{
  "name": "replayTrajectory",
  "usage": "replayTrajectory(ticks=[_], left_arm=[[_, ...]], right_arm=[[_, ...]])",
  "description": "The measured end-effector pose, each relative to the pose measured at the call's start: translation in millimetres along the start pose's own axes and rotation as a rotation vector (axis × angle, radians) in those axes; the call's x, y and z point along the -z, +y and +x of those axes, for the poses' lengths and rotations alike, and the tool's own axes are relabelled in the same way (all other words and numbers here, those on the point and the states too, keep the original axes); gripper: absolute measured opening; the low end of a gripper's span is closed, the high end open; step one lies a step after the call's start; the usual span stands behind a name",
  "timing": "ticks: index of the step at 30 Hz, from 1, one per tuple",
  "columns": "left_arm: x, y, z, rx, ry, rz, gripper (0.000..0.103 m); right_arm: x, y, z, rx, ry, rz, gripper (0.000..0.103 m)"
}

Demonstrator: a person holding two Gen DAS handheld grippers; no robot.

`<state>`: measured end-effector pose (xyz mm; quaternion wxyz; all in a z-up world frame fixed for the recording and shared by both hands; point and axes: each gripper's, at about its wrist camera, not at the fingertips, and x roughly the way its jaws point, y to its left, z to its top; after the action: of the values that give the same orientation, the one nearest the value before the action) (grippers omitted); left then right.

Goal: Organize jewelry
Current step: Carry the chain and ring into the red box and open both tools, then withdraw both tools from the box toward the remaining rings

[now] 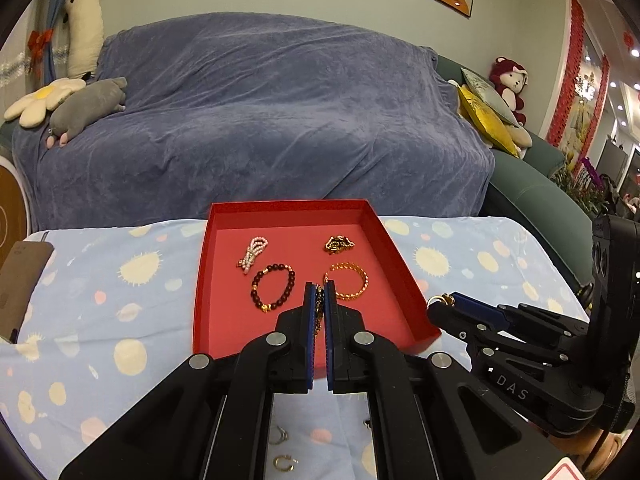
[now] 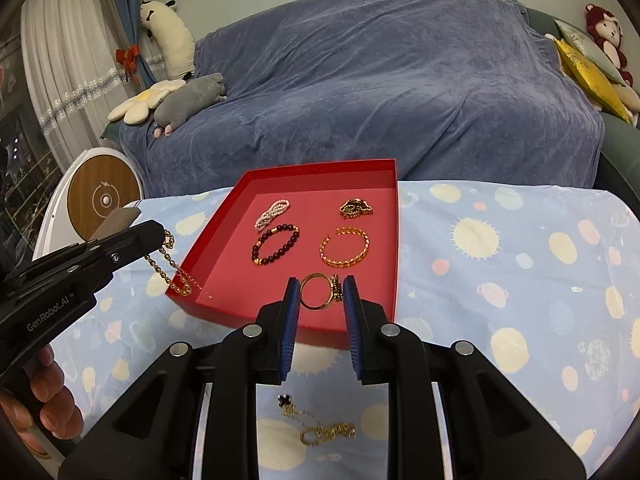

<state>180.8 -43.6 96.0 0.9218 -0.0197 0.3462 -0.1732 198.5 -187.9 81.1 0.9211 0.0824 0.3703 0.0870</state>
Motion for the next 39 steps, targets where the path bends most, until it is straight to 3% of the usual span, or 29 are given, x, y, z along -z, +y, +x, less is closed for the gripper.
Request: replayTrajectory(ticks=[9, 16, 17, 19, 21, 26, 30, 33, 39], left_arm=[[-1.3, 23.6, 53.3, -0.046, 0.08, -0.024, 0.002], [5.4, 42.6, 64.3, -0.078, 0.114, -0.063, 0.005], [5.8, 44.5, 64.2, -0.086, 0.117, -0.068, 0.009], [5.3, 48.0, 61.7, -0.102, 0.112, -0.079, 0.026], [5.0, 49.8, 55.8, -0.123, 0.093, -0.08, 0.043], [6.8, 50.1, 37.9, -0.121, 0.066, -0.073, 0.049], [17.8, 48.8, 22.4, -0.115, 0.066, -0.085, 0.05], [33.0, 45.6, 10.5, -0.136, 0.076, -0.067, 0.058], [67.4, 42.7, -7.5, -0.155, 0.119, -0.055, 0.059]], right_arm=[[0.6, 0.9, 62.0, 0.026, 0.096, -0.008, 0.022], [5.7, 0.0, 66.4, 0.035, 0.105, -0.003, 0.023], [5.2, -1.4, 64.3, 0.035, 0.099, 0.005, 0.024], [3.7, -3.3, 58.7, 0.036, 0.085, 0.016, 0.034], [2.7, -3.5, 49.1, 0.036, 0.067, 0.015, 0.037], [6.4, -5.0, 15.0, 0.019, 0.019, 0.021, 0.042], [26.3, -2.8, -12.1, 0.053, 0.013, -0.053, 0.042], [42.8, -1.2, -23.4, 0.056, 0.038, -0.096, 0.042], [82.1, -1.8, -29.5, 0.043, 0.119, -0.098, 0.042]])
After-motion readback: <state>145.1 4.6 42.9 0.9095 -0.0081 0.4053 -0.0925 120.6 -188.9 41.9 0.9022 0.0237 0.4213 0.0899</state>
